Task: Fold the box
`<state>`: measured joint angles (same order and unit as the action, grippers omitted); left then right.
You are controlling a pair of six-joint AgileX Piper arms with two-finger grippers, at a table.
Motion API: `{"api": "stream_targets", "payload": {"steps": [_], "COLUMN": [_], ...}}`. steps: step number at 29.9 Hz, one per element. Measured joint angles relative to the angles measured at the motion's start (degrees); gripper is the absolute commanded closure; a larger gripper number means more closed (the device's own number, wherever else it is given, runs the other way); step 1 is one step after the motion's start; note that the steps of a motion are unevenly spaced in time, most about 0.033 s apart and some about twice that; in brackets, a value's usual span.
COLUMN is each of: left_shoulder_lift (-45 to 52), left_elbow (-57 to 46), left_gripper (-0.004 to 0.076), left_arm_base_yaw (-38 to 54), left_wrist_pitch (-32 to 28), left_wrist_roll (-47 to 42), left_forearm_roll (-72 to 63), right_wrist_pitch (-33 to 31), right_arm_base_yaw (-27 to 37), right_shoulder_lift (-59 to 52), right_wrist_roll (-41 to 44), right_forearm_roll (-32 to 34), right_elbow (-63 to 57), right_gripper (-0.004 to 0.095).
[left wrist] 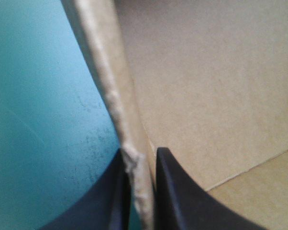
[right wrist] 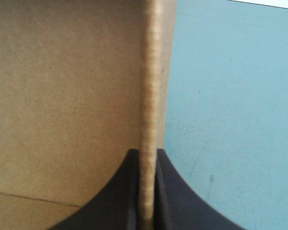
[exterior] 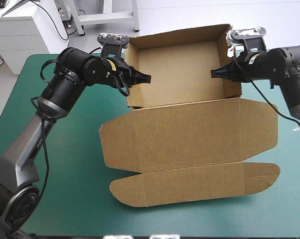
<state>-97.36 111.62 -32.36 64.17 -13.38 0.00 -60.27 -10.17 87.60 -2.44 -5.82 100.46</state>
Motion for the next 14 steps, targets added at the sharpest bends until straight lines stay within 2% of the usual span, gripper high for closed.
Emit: {"api": "stream_targets", "payload": {"steps": [8, 14], "left_shoulder_lift": [-0.3, -3.3], "left_elbow": [0.0, 0.0], "left_gripper": [0.0711, 0.071], "left_arm_base_yaw": [0.1, 0.2], "left_wrist_pitch": [-0.2, 1.3], "left_wrist_roll": [-1.1, -1.0], "left_forearm_roll": [0.7, 3.4], "right_wrist_pitch": [-1.3, -2.8], "right_arm_base_yaw": [0.0, 0.0], "right_shoulder_lift": [1.0, 6.9], "right_wrist_roll": [0.5, 0.5], "right_forearm_roll": [-0.6, -1.8], "right_elbow": [0.0, 0.0], "right_gripper": [0.0923, 0.0923]}}
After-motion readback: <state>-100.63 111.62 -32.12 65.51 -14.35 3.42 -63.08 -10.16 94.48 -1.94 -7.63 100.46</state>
